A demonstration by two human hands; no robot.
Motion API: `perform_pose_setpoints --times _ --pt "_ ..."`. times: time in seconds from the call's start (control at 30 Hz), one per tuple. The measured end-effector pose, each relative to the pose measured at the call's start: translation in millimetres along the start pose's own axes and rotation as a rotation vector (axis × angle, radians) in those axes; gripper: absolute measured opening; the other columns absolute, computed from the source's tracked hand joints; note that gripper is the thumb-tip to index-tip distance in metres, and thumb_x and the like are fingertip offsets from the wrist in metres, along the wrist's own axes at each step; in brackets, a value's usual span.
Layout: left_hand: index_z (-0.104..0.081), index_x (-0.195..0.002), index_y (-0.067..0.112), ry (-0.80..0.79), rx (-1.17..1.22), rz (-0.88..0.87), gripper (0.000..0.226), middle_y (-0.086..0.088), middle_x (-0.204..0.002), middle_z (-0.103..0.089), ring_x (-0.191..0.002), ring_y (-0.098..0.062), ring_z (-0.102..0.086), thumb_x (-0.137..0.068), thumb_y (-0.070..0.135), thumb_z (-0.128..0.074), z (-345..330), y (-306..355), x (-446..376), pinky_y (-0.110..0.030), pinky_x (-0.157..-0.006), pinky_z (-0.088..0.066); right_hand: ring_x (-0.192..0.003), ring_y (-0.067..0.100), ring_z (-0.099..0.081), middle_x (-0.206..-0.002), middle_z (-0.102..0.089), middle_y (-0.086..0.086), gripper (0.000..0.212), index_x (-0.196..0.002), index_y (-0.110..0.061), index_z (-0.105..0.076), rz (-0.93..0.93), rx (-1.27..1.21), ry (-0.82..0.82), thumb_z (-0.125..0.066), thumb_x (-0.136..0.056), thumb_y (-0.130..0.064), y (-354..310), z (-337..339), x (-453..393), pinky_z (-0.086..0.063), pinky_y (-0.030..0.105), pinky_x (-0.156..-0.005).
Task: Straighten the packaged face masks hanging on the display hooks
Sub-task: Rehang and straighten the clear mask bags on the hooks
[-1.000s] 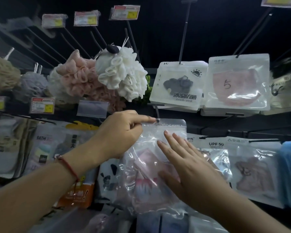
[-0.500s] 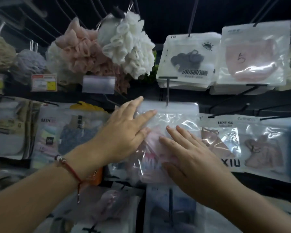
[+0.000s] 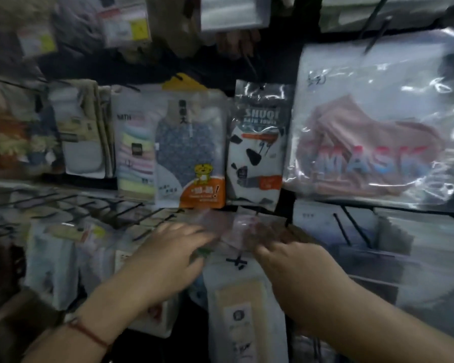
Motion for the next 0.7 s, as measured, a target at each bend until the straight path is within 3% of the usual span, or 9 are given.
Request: perform_pose_setpoints --times 0.1,0.17,0.2,0.33,0.4,0.47,0.53,0.6,0.7 --pt "-0.070 -0.115 0.037 0.194 0.008 -0.078 0.039 0.014 -0.108 -0.072 -0.099 -0.018 -0.066 -0.090 0.045 -0.041 1 -4 -1 -0.037 -0.084 -0.050 -0.115 0.023 -0.057 -0.133 -0.054 0.002 0.063 -0.141 -0.023 -0.041 -0.085 -0.062 0.141 -0.056 -0.083 -0.003 0 -7 -9 -0.047 0.035 -0.088" --pt "-0.073 -0.109 0.033 0.324 0.055 -0.114 0.030 0.014 -0.101 -0.073 -0.091 -0.017 -0.067 -0.090 0.037 -0.050 2 -5 3 -0.033 -0.078 -0.048 -0.074 0.017 -0.066 -0.093 -0.067 -0.003 0.057 -0.112 -0.026 -0.064 -0.177 -0.127 0.234 -0.074 -0.064 0.001 6 -8 -9 -0.051 0.028 -0.056" --pt "-0.073 -0.110 0.031 0.387 0.101 -0.127 0.027 0.013 -0.102 -0.073 -0.093 -0.017 -0.067 -0.090 0.032 -0.054 4 -5 7 -0.032 -0.079 -0.047 -0.067 0.016 -0.065 -0.086 -0.068 -0.005 0.055 -0.109 -0.028 -0.066 -0.221 -0.177 0.251 -0.074 -0.062 0.001 9 -8 -7 -0.051 0.027 -0.050" --pt "-0.062 -0.131 0.028 0.588 0.287 -0.034 0.037 0.003 -0.142 -0.055 -0.135 -0.018 -0.046 -0.099 0.038 -0.048 10 -6 25 -0.037 -0.109 -0.039 -0.084 0.019 -0.068 -0.100 -0.073 -0.007 0.047 -0.118 -0.029 -0.067 -0.295 -0.258 0.404 -0.071 -0.077 -0.005 1 1 12 -0.056 0.032 -0.058" --pt "-0.039 -0.148 0.041 0.627 0.418 0.084 0.050 0.014 -0.161 -0.024 -0.149 -0.008 -0.020 -0.099 0.052 -0.042 14 -7 40 -0.030 -0.115 -0.024 -0.087 0.017 -0.065 -0.105 -0.072 -0.011 0.039 -0.119 -0.027 -0.069 -0.324 -0.283 0.550 -0.069 -0.083 -0.011 -9 7 26 -0.053 0.028 -0.062" --pt "-0.020 -0.151 0.054 0.647 0.774 0.168 0.066 0.030 -0.160 -0.013 -0.148 0.004 -0.017 -0.091 0.062 -0.047 15 -7 56 -0.026 -0.114 -0.023 -0.088 0.014 -0.060 -0.110 -0.069 -0.012 0.035 -0.122 -0.027 -0.067 -0.358 -0.344 0.648 -0.056 -0.090 -0.023 -21 7 39 -0.048 0.025 -0.066" --pt "-0.018 -0.148 0.060 0.659 1.348 0.254 0.084 0.037 -0.151 -0.031 -0.139 0.007 -0.037 -0.076 0.063 -0.062 10 -14 64 -0.029 -0.109 -0.034 -0.088 0.015 -0.057 -0.111 -0.066 -0.010 0.038 -0.124 -0.028 -0.067 -0.357 -0.390 0.698 -0.049 -0.090 -0.031 -39 -1 48 -0.043 0.022 -0.071" --pt "-0.027 -0.151 0.050 0.531 1.730 0.254 0.090 0.020 -0.142 -0.055 -0.128 -0.008 -0.057 -0.071 0.055 -0.069 0 -16 63 -0.037 -0.102 -0.042 -0.087 0.017 -0.055 -0.110 -0.063 -0.007 0.038 -0.122 -0.028 -0.068 -0.337 -0.396 0.746 -0.052 -0.088 -0.031 -60 -9 51 -0.041 0.021 -0.079" --pt "-0.056 -0.136 0.021 0.349 1.807 0.250 0.046 -0.006 -0.120 -0.072 -0.101 -0.024 -0.070 -0.093 0.036 -0.066 -3 -19 58 -0.041 -0.083 -0.051 -0.088 0.018 -0.053 -0.111 -0.062 -0.005 0.036 -0.120 -0.028 -0.070 -0.336 -0.413 0.802 -0.058 -0.086 -0.032 -83 -21 53 -0.042 0.025 -0.085"
Point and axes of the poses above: each hand's wrist, its own x-axis away from the middle knuckle, its own z-axis out of the back of the hand, y = z × x, the point moved 6 cm from there along -x, towards the middle knuckle
